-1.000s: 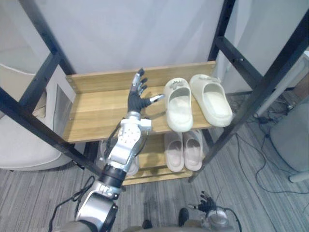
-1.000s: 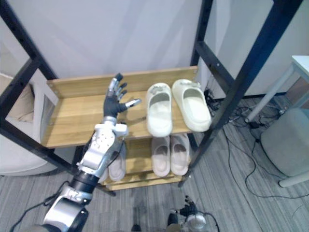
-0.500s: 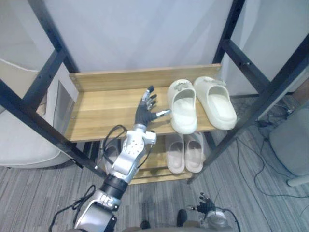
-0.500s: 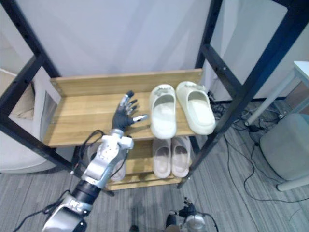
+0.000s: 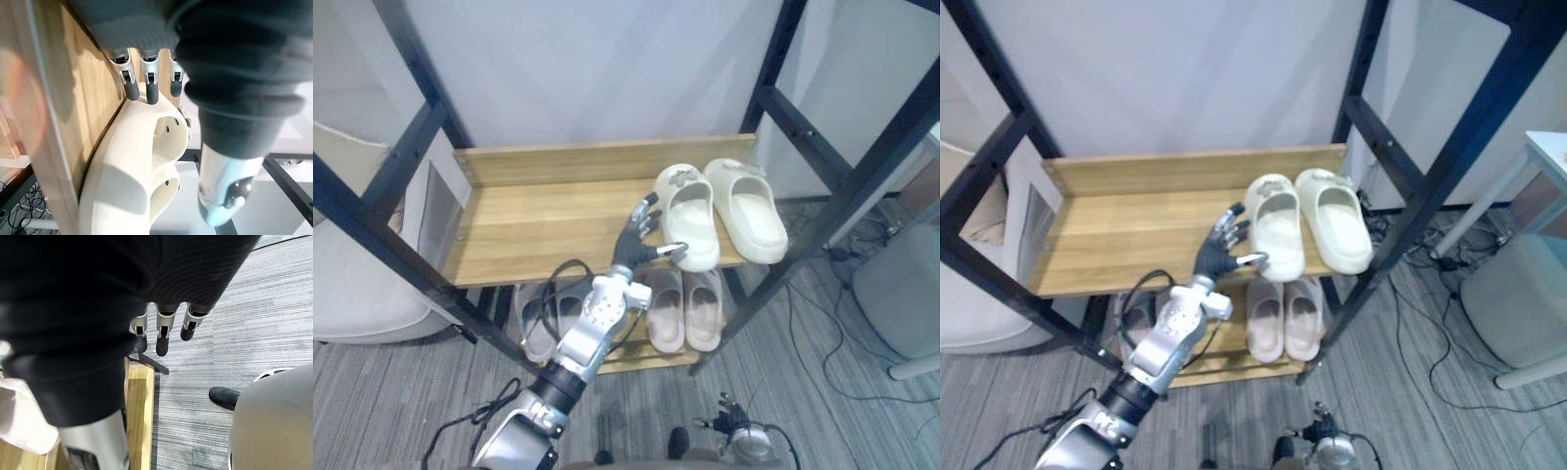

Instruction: Organize the slippers on the shoe rack

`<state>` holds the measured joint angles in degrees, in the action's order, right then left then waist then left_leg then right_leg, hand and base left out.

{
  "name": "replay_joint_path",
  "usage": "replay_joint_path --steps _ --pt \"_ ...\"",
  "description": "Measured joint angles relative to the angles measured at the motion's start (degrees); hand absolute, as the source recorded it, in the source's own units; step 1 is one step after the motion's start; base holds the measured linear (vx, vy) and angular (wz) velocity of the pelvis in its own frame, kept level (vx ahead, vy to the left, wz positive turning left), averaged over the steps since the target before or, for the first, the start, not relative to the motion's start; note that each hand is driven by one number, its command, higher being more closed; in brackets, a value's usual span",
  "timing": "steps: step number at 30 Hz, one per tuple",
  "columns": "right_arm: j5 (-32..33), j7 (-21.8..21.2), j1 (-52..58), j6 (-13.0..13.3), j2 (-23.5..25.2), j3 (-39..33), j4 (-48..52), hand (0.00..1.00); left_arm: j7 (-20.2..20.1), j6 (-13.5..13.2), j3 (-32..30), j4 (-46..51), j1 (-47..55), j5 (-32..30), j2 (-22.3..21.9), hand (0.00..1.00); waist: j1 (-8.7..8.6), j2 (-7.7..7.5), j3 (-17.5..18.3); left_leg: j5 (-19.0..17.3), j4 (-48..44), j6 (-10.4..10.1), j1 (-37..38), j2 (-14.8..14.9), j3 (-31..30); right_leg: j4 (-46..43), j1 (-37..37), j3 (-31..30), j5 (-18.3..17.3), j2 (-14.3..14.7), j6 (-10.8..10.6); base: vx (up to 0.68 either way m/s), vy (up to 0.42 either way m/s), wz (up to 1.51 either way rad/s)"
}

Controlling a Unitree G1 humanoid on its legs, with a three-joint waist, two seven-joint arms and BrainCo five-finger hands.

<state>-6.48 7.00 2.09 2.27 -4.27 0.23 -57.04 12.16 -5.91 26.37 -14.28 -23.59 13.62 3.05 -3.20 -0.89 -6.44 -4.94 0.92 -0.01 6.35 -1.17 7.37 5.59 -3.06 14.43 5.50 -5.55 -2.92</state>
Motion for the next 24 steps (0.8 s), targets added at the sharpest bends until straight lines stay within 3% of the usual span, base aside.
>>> replay_joint_path --steps 24 --pt "0.23 0.32 -0.09 0.02 0.15 -0.15 0.05 0.00 0.94 -1.12 -2.82 -5.31 -2.98 -0.12 0.20 0.00 -0.20 -0.22 0.23 -0.26 0.14 -0.32 0.61 0.14 1.70 0.00 0.23 -2.13 0.10 0.14 -0.11 -0.01 0.000 -0.03"
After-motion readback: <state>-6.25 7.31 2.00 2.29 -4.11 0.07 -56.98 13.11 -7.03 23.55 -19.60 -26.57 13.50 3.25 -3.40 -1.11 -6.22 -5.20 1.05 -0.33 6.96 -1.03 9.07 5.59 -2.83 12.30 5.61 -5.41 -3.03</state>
